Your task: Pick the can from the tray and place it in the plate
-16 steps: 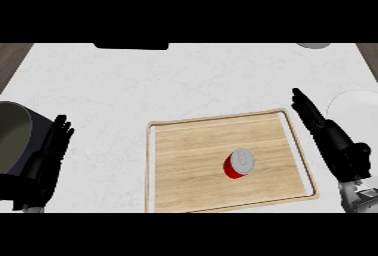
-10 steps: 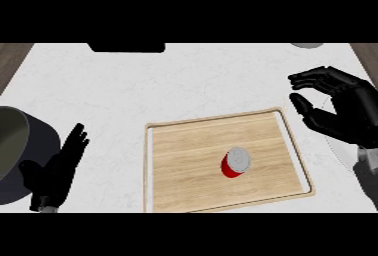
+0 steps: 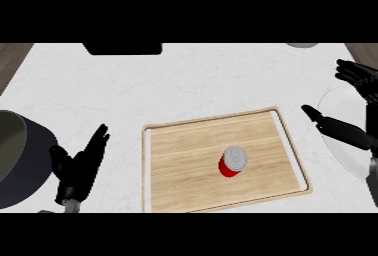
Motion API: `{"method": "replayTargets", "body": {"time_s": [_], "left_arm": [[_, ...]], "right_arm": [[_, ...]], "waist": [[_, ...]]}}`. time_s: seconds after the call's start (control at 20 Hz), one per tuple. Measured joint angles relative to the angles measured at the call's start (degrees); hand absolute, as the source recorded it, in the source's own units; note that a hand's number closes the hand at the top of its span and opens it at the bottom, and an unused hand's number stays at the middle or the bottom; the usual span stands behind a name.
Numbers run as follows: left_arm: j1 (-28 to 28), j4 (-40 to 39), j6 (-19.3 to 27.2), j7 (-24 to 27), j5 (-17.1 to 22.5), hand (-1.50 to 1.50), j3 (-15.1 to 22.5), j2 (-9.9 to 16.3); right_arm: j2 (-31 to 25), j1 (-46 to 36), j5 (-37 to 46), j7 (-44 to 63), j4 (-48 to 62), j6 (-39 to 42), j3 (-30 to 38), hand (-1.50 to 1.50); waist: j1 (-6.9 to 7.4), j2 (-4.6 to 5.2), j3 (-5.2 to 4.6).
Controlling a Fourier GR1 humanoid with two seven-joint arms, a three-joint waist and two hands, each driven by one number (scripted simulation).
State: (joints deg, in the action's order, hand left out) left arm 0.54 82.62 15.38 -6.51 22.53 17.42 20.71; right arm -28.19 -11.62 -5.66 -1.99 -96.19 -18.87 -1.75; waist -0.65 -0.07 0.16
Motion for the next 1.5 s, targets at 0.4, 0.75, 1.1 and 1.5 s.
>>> {"method": "replayTargets", "body": {"time_s": [0.4,0.75,1.1,1.5], "left_arm": [[-1.08,-1.48,-0.48,-0.03,-2.33,0.00,-0.29,-2.38],[-1.02,-1.27,-1.35,-0.39,-2.53,0.00,-0.67,-2.42],[-1.64,-1.69,-2.44,-1.44,-2.98,0.00,-1.70,-3.09],[-1.10,-1.66,-3.60,-1.10,-4.61,0.00,-2.76,-4.37]], "right_arm": [[-7.20,5.16,2.66,8.35,-9.85,7.81,-0.78,-1.50],[-15.96,3.58,5.90,23.25,-17.30,18.02,-7.50,-1.50],[-14.19,-2.79,11.64,39.03,-20.94,22.82,-15.27,-1.50],[-4.41,-6.36,23.20,49.62,-19.41,24.61,-24.91,-1.50]], "waist": [[0.29,-0.26,0.02],[0.66,-0.25,-0.05],[1.06,-0.15,-0.01],[1.02,-0.13,0.02]]}}
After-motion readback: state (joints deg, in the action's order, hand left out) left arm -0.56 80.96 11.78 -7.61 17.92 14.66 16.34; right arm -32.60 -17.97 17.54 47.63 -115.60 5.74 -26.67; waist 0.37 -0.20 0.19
